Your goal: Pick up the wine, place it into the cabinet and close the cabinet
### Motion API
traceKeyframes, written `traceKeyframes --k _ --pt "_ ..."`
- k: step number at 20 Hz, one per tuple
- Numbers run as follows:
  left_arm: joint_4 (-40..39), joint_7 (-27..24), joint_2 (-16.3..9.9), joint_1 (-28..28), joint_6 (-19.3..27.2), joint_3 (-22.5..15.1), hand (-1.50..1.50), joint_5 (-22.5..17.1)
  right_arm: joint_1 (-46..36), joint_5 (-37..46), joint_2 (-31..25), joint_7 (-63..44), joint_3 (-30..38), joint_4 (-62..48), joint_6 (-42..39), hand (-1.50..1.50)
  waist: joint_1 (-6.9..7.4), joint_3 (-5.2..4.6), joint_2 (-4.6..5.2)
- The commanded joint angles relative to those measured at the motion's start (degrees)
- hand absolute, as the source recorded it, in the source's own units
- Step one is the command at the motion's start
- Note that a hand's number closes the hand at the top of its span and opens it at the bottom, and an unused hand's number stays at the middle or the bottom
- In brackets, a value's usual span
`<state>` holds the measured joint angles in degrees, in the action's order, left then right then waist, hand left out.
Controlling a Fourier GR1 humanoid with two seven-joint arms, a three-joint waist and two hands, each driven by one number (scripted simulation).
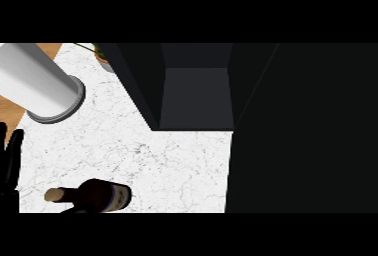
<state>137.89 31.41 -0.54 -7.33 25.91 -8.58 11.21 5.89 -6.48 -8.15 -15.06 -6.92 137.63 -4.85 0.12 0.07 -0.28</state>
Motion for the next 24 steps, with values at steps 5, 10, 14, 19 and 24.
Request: traceKeyframes --k 5,10,14,19,24 --pt "7.33 17.50 -1.50 7.05 5.14 -4.78 -1.50 12.99 -8.47 -0.72 -1.35 -16.59 -1.14 8.59 4.12 -1.50 0.20 -0.01 0.02" --pt "3.80 24.69 -3.66 15.07 7.11 -2.00 -1.50 15.30 -13.64 -0.29 -1.58 -22.11 -1.25 9.29 6.36 -1.50 0.06 0.01 -0.02" --pt "2.95 30.68 -3.25 19.51 7.99 -3.67 -1.50 19.92 -15.34 0.50 -1.23 -26.48 -1.38 11.26 8.65 -1.50 -0.09 0.03 -0.18" --pt "0.92 35.11 -5.46 24.74 6.44 1.56 -1.50 18.61 -20.22 0.03 -2.46 -30.18 0.78 10.76 9.57 -1.50 -0.13 -0.01 -0.02" --pt "-1.15 34.36 -3.54 24.19 6.51 0.01 -1.50 20.08 -26.21 0.15 -3.04 -36.98 2.05 11.58 12.12 -1.50 -0.17 -0.06 0.01"
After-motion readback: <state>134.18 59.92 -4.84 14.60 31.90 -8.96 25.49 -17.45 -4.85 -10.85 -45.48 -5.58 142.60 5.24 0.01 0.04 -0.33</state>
